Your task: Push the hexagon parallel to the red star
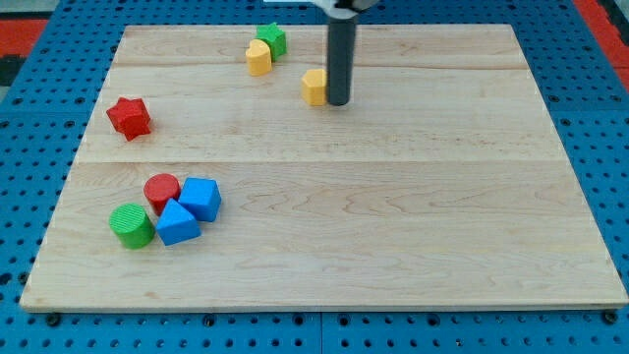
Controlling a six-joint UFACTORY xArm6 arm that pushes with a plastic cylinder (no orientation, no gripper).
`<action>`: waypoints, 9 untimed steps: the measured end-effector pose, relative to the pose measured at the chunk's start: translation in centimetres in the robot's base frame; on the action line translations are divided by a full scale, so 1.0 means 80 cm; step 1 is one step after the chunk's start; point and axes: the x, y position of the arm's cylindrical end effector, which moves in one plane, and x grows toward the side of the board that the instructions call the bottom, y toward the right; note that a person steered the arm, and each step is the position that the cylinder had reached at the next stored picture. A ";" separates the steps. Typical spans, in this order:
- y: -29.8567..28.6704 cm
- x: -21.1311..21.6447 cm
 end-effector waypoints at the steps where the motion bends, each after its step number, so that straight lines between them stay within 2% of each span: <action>1: 0.004 0.003; 2: 0.075 -0.006; 3: 0.074 -0.044; 5: -0.029 -0.039; 9: -0.008 -0.039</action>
